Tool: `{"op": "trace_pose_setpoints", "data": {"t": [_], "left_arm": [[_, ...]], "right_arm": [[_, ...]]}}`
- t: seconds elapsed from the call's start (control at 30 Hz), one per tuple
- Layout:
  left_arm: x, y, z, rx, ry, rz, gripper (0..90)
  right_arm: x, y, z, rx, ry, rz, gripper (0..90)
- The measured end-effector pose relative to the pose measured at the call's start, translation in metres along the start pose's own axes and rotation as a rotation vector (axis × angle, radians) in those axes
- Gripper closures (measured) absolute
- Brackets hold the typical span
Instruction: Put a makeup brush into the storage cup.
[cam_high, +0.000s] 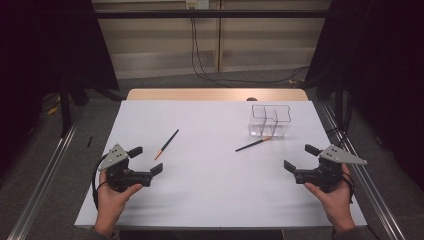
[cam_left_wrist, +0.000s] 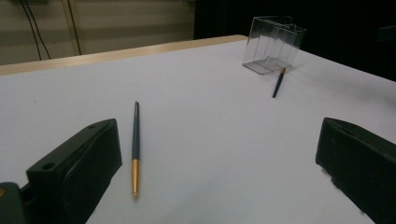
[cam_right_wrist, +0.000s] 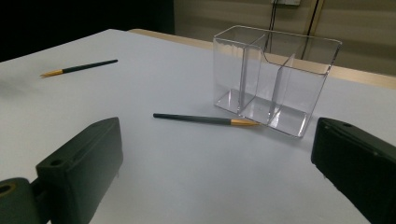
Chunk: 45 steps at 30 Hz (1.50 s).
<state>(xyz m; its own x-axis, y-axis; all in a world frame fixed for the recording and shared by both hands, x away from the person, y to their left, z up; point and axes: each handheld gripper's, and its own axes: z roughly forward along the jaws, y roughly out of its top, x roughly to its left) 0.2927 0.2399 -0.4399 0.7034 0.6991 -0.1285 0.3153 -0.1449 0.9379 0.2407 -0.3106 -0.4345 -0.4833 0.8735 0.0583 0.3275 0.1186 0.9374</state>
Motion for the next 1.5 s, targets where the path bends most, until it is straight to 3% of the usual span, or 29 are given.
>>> {"op": "trace_pose_setpoints", "data": {"t": [0.13,0.17,0.67,0.77,0.8,1.03,1.37,1.5], "left_arm": [[0.001,0.000,0.002,-0.004,-0.022,-0.006,0.0],[0.000,0.000,0.002,0.004,-0.007,-0.007,0.0],[0.000,0.007,0.013,-0.003,0.008,-0.023,0.0],[0.002,0.008,0.017,-0.004,-0.011,-0.029,0.0],[0.002,0.009,0.018,0.002,0.012,-0.029,0.0],[0.007,0.010,0.022,0.001,0.010,-0.048,0.0],[0.012,0.012,0.029,0.021,0.024,-0.051,0.0],[0.014,0.012,0.031,0.030,0.010,-0.046,0.0]], "right_arm": [[0.000,-0.001,-0.001,0.000,0.000,0.001,1.6],[0.000,-0.001,-0.001,0.000,0.000,0.001,1.6],[-0.004,-0.004,-0.003,0.006,-0.001,0.011,1.6],[-0.004,-0.004,-0.003,0.005,-0.002,0.007,1.6],[-0.004,-0.005,-0.004,0.006,-0.003,0.011,1.6],[-0.004,-0.004,-0.006,0.004,-0.007,0.007,1.6],[-0.004,-0.005,-0.007,0.006,-0.008,0.003,1.6],[-0.004,-0.006,-0.007,0.004,-0.012,0.001,1.6]]}}
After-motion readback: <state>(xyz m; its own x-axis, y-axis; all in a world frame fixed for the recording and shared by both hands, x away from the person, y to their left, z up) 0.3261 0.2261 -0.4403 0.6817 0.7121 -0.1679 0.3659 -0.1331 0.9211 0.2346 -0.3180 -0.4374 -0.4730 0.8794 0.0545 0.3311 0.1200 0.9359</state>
